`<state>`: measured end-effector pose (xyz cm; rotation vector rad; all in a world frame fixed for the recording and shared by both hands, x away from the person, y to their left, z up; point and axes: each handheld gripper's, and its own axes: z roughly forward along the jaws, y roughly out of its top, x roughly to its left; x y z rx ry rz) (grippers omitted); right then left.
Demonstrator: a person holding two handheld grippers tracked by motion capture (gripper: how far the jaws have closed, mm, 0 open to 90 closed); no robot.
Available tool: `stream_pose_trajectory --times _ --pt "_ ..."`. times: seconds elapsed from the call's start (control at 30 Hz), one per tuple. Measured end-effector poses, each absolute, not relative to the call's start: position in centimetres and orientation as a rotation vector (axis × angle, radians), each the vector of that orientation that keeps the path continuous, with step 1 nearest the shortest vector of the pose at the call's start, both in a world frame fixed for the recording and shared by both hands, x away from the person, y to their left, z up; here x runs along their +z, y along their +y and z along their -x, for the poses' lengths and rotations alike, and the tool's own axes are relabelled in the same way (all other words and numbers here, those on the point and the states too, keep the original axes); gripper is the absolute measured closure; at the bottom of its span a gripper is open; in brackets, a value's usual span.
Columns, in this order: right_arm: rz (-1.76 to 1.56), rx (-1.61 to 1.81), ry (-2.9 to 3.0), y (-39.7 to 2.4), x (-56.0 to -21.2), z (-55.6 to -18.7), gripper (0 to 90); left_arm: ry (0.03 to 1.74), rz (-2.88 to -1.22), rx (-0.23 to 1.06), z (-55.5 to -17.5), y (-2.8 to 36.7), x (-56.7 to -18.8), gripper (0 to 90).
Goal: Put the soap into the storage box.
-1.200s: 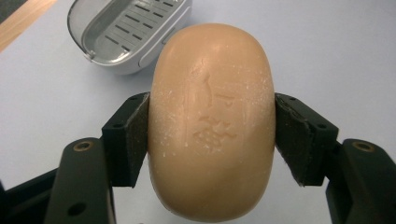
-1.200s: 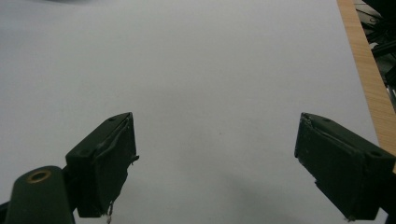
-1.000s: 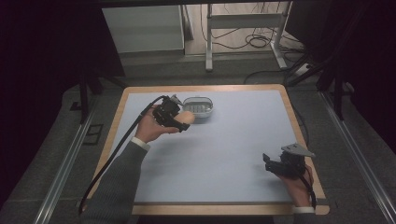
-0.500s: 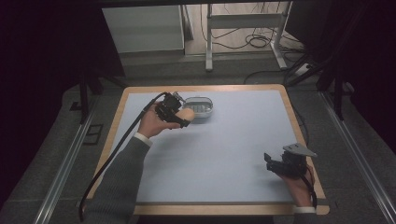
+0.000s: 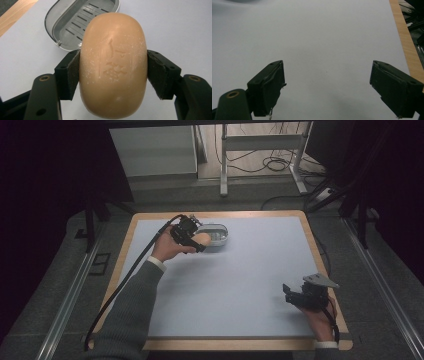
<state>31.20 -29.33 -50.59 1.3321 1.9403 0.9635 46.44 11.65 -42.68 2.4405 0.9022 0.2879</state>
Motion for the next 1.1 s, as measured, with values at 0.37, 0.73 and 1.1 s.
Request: stream_pose_trajectory --times 0.37,0.73,1.1 --pt "-1.337 0.954 1.943 -29.4 -50.8 -31.3 12.5 0.889 -2.459 0.287 -47.8 10.8 -43.0 32.4" --pt "-1.336 0.954 1.946 -29.4 -50.8 -31.4 12.5 0.855 -2.476 0.272 -48.6 9.4 -43.0 32.4" --pt "-1.335 0.952 1.943 -29.5 -50.8 -31.3 12.5 0.841 -2.482 0.273 -49.6 8.4 -42.7 32.4"
